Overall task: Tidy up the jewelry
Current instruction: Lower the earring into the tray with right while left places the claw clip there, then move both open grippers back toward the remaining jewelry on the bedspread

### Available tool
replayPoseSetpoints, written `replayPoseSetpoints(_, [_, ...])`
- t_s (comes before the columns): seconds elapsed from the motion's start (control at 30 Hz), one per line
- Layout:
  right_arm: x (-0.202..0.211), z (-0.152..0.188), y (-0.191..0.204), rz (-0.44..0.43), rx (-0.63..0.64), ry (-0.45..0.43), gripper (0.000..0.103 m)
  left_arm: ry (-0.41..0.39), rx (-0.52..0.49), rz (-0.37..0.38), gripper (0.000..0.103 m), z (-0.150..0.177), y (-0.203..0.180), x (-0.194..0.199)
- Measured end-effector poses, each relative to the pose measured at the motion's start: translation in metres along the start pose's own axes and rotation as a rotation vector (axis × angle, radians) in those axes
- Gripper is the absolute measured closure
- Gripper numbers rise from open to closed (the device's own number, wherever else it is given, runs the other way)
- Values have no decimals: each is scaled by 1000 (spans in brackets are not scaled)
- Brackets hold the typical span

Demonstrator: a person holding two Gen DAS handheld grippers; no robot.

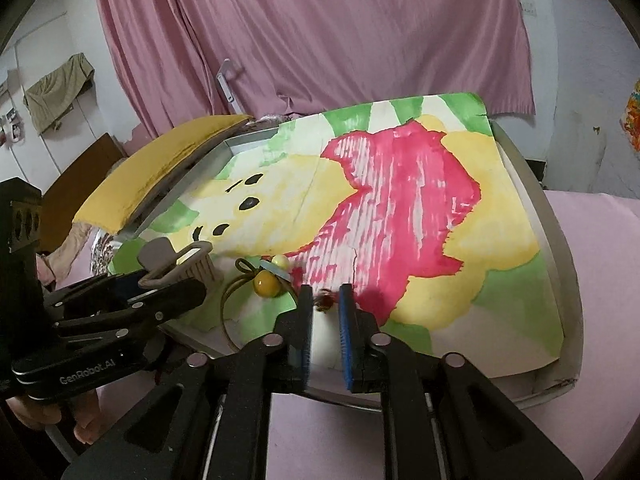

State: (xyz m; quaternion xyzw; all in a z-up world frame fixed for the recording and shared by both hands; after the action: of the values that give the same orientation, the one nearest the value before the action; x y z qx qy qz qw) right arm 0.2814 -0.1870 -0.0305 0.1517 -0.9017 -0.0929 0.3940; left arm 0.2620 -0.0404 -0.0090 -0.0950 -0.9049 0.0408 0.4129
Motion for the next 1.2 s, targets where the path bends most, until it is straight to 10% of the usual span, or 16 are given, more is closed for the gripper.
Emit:
replayPoseSetpoints(0.07, [3, -1, 1, 3, 8, -11, 71, -8, 1, 7, 53, 1, 1, 4])
replayPoseSetpoints(0.3, [27, 0, 8, 12, 32, -98, 66, -83, 67, 59, 35, 4, 9, 29])
replayPoseSetpoints(0.43, [49, 2, 12, -8, 21, -177, 32, -161, 82, 57, 23, 8, 15, 52])
replayPoseSetpoints(0.67, [91, 13, 28, -7, 33, -347, 7, -311, 66, 35, 3, 21, 26, 99])
replayPoseSetpoints(0.93, [124, 34, 49, 44, 40, -489, 2, -424, 48, -26, 1, 38, 42, 131])
replayPoseSetpoints(1.2, [108, 52, 66, 80, 84, -341, 2, -366, 48, -49, 1, 61, 70, 136])
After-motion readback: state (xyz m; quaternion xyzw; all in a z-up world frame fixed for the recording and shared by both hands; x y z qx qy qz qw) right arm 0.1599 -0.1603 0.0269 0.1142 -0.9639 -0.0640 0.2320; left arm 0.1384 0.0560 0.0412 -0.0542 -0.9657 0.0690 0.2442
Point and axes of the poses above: each gripper's, at about its wrist camera, not at the fingertips, and x roughly against the way its jaws point, y to its left, z to its underside, the point moved 4 cm from there along -x, roughly the way its jaws point
